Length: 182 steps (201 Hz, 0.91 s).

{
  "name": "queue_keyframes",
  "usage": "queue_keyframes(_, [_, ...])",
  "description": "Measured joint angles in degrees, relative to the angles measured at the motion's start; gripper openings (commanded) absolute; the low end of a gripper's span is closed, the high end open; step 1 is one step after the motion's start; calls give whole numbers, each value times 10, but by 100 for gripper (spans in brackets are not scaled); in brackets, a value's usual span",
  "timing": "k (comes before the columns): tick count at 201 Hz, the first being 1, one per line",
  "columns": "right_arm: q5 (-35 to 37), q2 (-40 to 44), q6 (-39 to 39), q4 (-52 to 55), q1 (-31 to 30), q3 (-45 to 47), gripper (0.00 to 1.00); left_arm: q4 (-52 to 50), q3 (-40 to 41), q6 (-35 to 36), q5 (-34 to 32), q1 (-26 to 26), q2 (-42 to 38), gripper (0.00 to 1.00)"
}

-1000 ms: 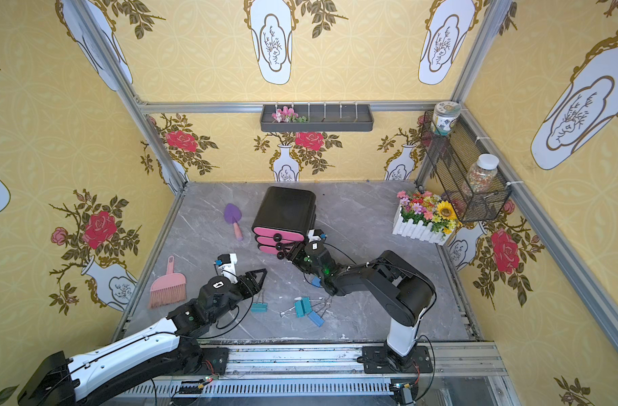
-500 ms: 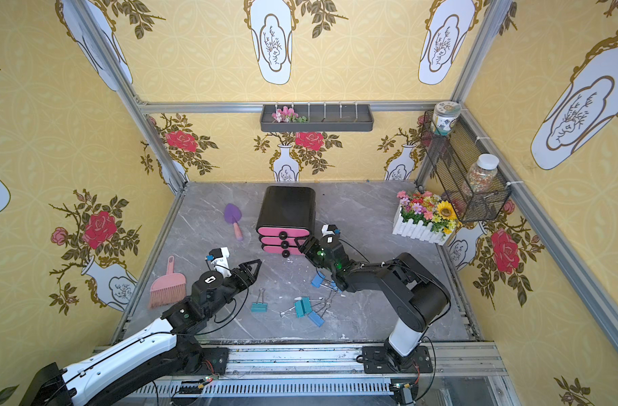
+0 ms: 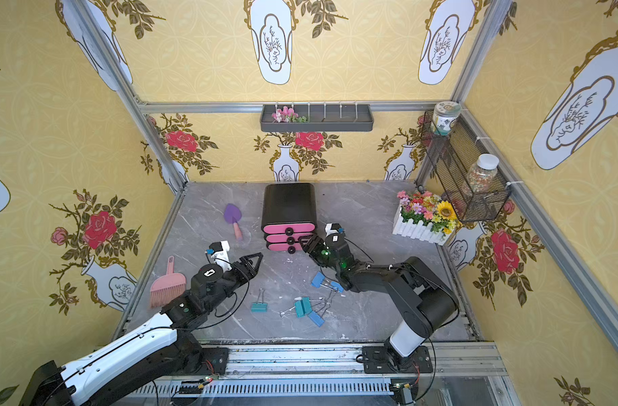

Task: Put the binder clips in the drawer according to color
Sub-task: Open the drawer in the storage box.

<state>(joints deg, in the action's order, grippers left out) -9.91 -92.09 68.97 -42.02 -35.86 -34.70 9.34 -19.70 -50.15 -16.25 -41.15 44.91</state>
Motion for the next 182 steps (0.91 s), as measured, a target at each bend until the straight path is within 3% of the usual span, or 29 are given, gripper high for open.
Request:
queue_keyframes(34, [19,-6,14,-15,-33,2,62,0,0,-7,4,1,6,70])
queue_keyframes(92, [29,-80,43,-60,-35,-28,59,-4,10,-9,10,3,-16,70])
queue_keyframes(182, [48,-103,62,-64,-39,-52,54,-21,23,-11,10,6,-31,70])
